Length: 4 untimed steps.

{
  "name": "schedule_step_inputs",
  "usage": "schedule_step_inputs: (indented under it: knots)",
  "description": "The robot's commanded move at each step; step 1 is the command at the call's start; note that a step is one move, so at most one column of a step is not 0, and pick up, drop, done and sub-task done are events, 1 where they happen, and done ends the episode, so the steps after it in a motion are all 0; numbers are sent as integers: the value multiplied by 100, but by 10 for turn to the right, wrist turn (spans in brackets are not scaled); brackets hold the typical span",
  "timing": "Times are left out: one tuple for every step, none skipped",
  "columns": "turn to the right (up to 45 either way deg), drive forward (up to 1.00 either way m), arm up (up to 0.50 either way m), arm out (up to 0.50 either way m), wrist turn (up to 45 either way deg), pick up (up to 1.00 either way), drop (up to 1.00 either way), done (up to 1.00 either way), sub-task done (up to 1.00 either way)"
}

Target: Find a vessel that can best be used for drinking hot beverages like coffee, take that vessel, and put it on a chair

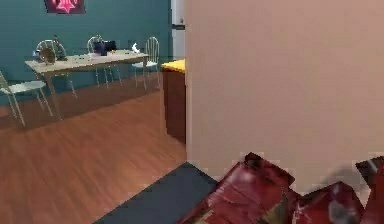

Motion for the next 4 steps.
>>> schedule_step_inputs:
  knots:
    - [-450,0,0,0,0,0,0,0,0]
    - [-450,0,0,0,0,0,0,0,0]
    - [-450,0,0,0,0,0,0,0,0]
    - [0,20,0,0,0,0,0,0,0]
